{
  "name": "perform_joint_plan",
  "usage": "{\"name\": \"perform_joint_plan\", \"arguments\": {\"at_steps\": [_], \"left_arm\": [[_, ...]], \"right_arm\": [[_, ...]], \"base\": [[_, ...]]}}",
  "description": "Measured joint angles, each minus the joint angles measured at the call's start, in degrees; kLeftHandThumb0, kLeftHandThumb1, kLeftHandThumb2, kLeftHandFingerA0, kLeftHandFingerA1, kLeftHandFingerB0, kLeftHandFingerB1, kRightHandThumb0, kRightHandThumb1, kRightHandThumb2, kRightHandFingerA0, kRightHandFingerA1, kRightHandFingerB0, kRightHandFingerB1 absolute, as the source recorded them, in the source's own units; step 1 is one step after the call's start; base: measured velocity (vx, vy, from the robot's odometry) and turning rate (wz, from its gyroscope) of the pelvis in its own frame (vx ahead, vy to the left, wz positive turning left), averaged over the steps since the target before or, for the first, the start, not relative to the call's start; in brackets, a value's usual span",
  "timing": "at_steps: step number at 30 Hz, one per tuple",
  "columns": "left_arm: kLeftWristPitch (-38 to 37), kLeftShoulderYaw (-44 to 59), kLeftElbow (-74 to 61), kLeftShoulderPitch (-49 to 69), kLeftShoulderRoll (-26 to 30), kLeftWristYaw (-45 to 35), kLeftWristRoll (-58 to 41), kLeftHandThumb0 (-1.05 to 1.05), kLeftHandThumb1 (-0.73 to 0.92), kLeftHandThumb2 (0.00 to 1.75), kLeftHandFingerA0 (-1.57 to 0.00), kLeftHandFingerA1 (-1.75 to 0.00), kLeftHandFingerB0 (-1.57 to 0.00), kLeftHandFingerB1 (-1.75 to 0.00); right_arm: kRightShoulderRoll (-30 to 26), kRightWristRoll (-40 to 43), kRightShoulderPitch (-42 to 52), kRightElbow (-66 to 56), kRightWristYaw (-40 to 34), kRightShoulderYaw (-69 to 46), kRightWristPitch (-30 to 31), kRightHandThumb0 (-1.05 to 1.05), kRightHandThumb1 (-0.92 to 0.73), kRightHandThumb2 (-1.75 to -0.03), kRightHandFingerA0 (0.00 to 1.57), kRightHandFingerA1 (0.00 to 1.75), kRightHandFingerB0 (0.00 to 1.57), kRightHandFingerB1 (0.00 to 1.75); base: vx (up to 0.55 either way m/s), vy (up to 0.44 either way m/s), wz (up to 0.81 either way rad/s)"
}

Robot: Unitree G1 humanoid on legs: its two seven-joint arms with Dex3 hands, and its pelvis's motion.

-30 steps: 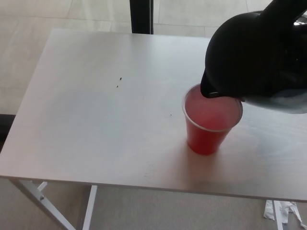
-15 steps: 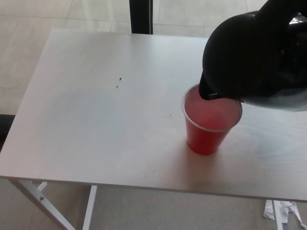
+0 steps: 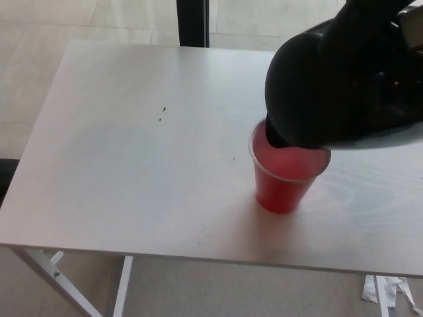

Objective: The robot uses its right hand to lift up a kettle kept on the middle of the desk by its handle and tilt it into a glass kept next to it to pour out water

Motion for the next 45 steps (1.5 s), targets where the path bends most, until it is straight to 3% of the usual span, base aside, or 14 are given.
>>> {"name": "perform_joint_plan", "arguments": {"at_steps": [19,20,21,22,27,28,31,32,33,34,37,38,39,45], "left_arm": [[0.71,0.12,-1.15,-0.80,0.00,0.28,0.20,-1.05,0.80,0.96,-0.62,-0.62,-0.38,-0.73],[0.71,0.13,-1.28,-0.73,0.00,0.28,0.21,-1.05,0.61,1.32,-0.63,-0.60,-0.39,-0.75],[0.71,0.12,-1.29,-0.72,0.00,0.28,0.23,-1.05,0.78,0.95,-0.62,-0.61,-0.38,-0.75],[0.72,0.19,-1.27,-0.71,0.00,0.27,0.21,-1.05,0.58,1.30,-0.65,-0.59,-0.39,-0.76],[1.28,0.30,-1.22,-0.71,0.00,0.29,0.22,-1.05,0.78,0.96,-0.63,-0.60,-0.36,-0.82],[1.29,0.30,-1.22,-0.69,0.00,0.30,0.23,-1.05,0.57,1.33,-0.64,-0.59,-0.36,-0.84],[1.29,0.40,-1.25,-0.45,0.00,0.25,0.20,-1.05,0.77,0.97,-0.62,-0.62,-0.36,-0.87],[1.29,0.49,-1.25,-0.23,0.00,0.24,0.19,-1.05,0.78,0.97,-0.62,-0.61,-0.35,-0.85],[1.28,0.50,-1.23,-0.04,0.00,0.24,0.20,-1.05,0.59,1.31,-0.63,-0.60,-0.37,-0.87],[1.27,0.52,-1.14,0.07,0.00,0.24,0.20,-1.05,0.77,0.96,-0.61,-0.62,-0.36,-0.86],[1.27,0.73,-0.96,0.34,0.00,0.20,0.16,-1.05,0.59,1.32,-0.63,-0.60,-0.37,-0.86],[1.27,0.86,-0.97,0.54,0.00,0.19,0.13,-1.05,0.77,0.97,-0.62,-0.60,-0.37,-0.85],[1.27,0.92,-0.98,0.68,0.00,0.19,0.10,-1.05,0.59,1.33,-0.65,-0.59,-0.37,-0.86],[1.25,1.05,-0.43,0.89,-0.02,0.22,0.07,-1.05,0.77,0.98,-0.61,-0.61,-0.36,-0.86]], "right_arm": [[0.85,-6.02,0.20,-2.12,-0.47,4.11,-6.43,-0.20,-0.34,-1.06,1.00,1.75,0.75,1.71],[0.98,-6.33,0.19,-2.16,-0.46,4.34,-6.67,-0.32,-0.33,-0.95,1.23,1.40,1.08,1.32],[1.03,-6.58,0.19,-2.21,-0.41,4.51,-6.78,-0.23,-0.41,-0.83,0.99,1.75,0.73,1.72],[1.08,-6.92,0.19,-2.25,-0.37,4.67,-6.96,-0.24,-0.42,-0.79,0.98,1.75,0.73,1.72],[1.14,-7.63,0.26,-2.19,-0.22,4.66,-7.87,-0.17,-0.39,-1.00,1.00,1.75,0.77,1.66],[1.18,-7.65,0.26,-2.05,-0.22,4.53,-8.06,-0.17,-0.39,-0.99,0.98,1.75,0.73,1.70],[1.59,-7.41,0.22,-1.28,0.16,3.34,-8.24,-0.18,-0.40,-1.03,0.94,1.75,0.69,1.75],[1.77,-7.20,0.22,-0.89,0.46,2.70,-8.13,-0.21,-0.44,-0.93,0.96,1.75,0.79,1.06],[1.92,-7.05,0.17,-0.51,0.58,2.19,-8.06,-0.21,-0.52,-0.86,0.91,1.75,0.75,1.23],[2.02,-6.95,0.03,0.05,0.73,1.68,-7.86,-0.24,-0.56,-0.86,0.88,1.75,0.61,1.66],[2.05,-6.60,-1.37,4.07,1.38,-1.15,-6.36,-0.17,-0.50,-1.02,0.92,1.75,0.81,1.22],[2.05,-6.47,-1.75,5.59,1.56,-2.12,-5.68,-0.19,-0.51,-1.02,0.93,1.75,0.84,1.06],[2.05,-6.27,-2.21,6.96,1.69,-3.03,-5.16,-0.24,-0.46,-1.05,1.19,1.35,0.86,1.09],[1.75,-4.71,-2.77,13.26,1.91,-8.52,-3.14,-0.18,-0.44,-1.20,0.93,1.75,0.75,1.63]], "base": [[0.00,0.000,0.00],[0.00,0.000,0.00],[0.00,0.000,0.00],[0.00,0.000,0.00],[0.00,0.000,0.00],[0.00,0.000,0.00],[0.00,0.000,0.00],[0.00,0.000,0.00],[0.00,0.000,0.00],[0.00,0.000,0.00],[0.00,0.000,0.00],[0.00,0.000,0.00],[0.00,0.000,0.00],[0.00,0.000,0.00]]}}
